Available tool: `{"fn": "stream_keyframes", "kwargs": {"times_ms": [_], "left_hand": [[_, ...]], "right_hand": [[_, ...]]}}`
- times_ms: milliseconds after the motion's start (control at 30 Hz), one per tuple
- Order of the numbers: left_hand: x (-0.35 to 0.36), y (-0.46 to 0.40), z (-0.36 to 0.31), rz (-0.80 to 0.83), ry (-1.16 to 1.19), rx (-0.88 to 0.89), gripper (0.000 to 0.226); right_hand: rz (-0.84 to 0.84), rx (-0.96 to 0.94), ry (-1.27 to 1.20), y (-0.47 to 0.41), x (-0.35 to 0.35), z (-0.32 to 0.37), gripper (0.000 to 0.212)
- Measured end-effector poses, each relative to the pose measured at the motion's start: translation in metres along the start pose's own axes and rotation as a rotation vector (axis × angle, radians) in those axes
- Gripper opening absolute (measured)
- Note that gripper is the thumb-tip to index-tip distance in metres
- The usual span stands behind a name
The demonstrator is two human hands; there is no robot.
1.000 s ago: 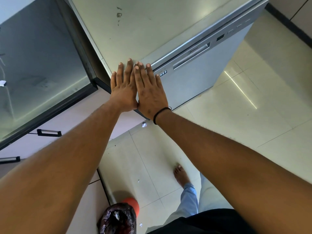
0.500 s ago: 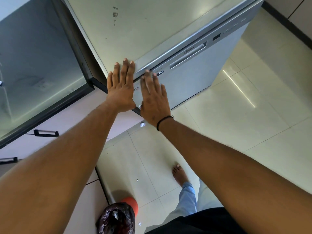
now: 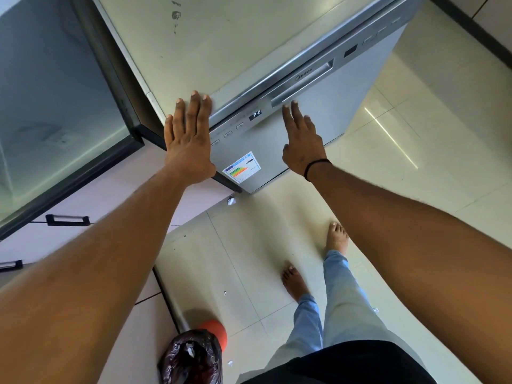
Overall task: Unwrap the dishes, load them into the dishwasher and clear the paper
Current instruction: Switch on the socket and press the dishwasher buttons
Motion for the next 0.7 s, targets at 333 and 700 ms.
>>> {"fn": "stream_keyframes", "kwargs": {"times_ms": [333,700], "left_hand": [[0.006,0.0,-0.015,-0.128,-0.045,-0.156,0.134],[0.007,-0.001,-0.02,-0.247,-0.082,-0.186,0.13]], "right_hand": [[0.04,-0.048,-0.047,0.001,0.026,0.01,0.092],[-0.094,-0.048,-0.31,0.005,0.032,0.003,0.063]]}}
Point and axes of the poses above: each hand's wrist, its own y-axis away from the middle knuckle, its own x-axis out of the palm, z = x × y, the point moved 5 cm from there along -y, towards the middle knuckle, and after that the axes turned 3 degrees about x, right-handed, at the moved point
